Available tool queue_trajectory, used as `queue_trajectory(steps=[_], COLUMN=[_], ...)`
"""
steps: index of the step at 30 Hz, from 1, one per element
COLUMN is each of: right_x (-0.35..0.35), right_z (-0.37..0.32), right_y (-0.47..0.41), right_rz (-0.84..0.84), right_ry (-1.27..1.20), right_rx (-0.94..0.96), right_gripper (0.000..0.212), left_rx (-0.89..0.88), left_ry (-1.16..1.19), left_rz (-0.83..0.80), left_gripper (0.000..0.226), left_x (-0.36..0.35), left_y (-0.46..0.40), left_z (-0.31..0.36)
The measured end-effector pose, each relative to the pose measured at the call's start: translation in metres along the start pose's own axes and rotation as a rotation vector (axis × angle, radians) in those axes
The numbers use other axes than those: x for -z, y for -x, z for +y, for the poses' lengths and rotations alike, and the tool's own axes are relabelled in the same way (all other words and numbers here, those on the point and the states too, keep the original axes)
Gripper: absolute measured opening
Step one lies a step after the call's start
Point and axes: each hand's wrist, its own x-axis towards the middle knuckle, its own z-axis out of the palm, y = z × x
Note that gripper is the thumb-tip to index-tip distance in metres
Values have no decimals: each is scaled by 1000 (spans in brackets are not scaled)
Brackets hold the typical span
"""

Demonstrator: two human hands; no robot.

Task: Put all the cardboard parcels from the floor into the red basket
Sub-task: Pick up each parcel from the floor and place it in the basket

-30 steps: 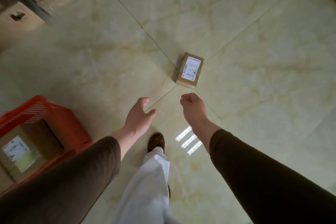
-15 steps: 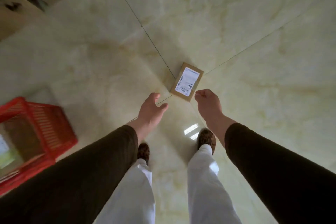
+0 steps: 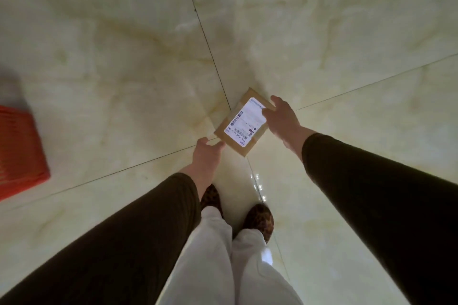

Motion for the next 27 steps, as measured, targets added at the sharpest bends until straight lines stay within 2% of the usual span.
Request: queue_trajectory(steps=[2, 3, 6, 8, 12, 17, 19, 22, 25, 27], right_x=[-7, -11, -21, -24, -20, -25, -33, -57, -87, -109], right_z=[-1, -1, -1, -3, -21, -65, -93, -129, -165, -187], right_y=[-26, -38, -59, -61, -31, 41, 74, 115, 156, 181], right_rz=[-48, -75, -111, -85, -21, 66, 79, 56, -15, -36], right_ry=[48, 69, 133, 145, 97, -83, -141, -188, -218, -210], right_rx=[-11, -25, -66, -64, 8, 147, 194, 230, 246, 265], right_gripper=[63, 64, 60, 55, 48, 45, 37, 24, 24, 25], left_rx=[61, 86, 160, 178, 83, -96, -179, -278, -360, -391], left_ry=[95, 143, 339, 417, 499, 577, 561, 509, 467, 471], left_rz=[-37, -69, -143, -152, -149, 11, 43, 77, 98, 130], left_gripper=[89, 83, 31, 23, 34, 43, 48, 57, 66, 65], left_x=[-10, -15, -25, -26, 1, 73, 111, 170, 228, 265], left_y=[-26, -35, -42, -45, -28, 21, 43, 69, 88, 97], left_z=[-3, -3, 4, 4, 12, 19, 18, 11, -2, -11])
